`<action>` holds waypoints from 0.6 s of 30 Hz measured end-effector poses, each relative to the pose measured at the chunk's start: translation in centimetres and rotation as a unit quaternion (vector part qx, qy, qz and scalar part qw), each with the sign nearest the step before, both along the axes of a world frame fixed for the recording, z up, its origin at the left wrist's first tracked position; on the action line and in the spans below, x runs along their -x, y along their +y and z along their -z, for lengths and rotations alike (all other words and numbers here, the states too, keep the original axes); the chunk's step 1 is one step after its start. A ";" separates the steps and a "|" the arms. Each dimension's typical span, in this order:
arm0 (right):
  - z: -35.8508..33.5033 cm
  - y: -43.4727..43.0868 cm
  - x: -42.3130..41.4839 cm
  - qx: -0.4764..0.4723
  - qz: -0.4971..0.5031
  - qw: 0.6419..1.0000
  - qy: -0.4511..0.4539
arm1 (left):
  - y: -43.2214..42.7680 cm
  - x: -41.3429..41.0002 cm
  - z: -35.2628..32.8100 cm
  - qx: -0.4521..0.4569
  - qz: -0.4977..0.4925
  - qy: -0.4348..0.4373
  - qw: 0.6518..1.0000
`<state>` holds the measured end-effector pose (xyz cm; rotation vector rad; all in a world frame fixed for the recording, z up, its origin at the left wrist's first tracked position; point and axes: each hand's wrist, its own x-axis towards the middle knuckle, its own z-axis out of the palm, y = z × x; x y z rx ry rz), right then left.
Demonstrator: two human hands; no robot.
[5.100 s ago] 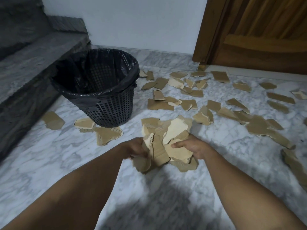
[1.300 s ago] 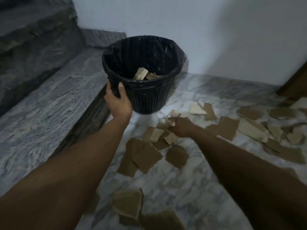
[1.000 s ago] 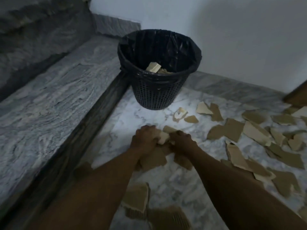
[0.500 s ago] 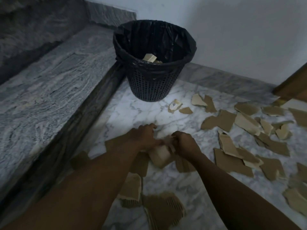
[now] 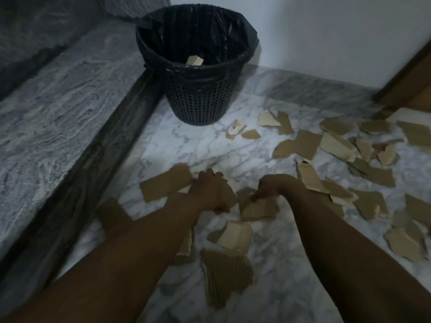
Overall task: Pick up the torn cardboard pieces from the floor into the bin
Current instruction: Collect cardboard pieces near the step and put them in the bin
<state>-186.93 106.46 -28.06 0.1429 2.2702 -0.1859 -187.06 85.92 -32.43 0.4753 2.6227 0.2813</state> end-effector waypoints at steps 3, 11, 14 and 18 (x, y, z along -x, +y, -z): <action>2.2 -1.2 -2.7 -0.008 0.042 0.992 0.118 | 0.8 0.1 0.3 -0.001 -0.053 -0.032 0.998; 3.8 0.1 -2.4 0.099 0.134 0.962 0.218 | 0.0 0.9 -6.2 0.056 0.077 -0.149 0.984; 4.0 0.7 -2.3 0.117 0.202 0.939 0.251 | 0.8 -4.9 -7.3 0.113 0.194 -0.155 0.962; 3.7 0.4 -2.1 0.123 0.207 0.947 0.212 | -0.7 -13.2 -4.5 0.132 0.249 -0.091 0.955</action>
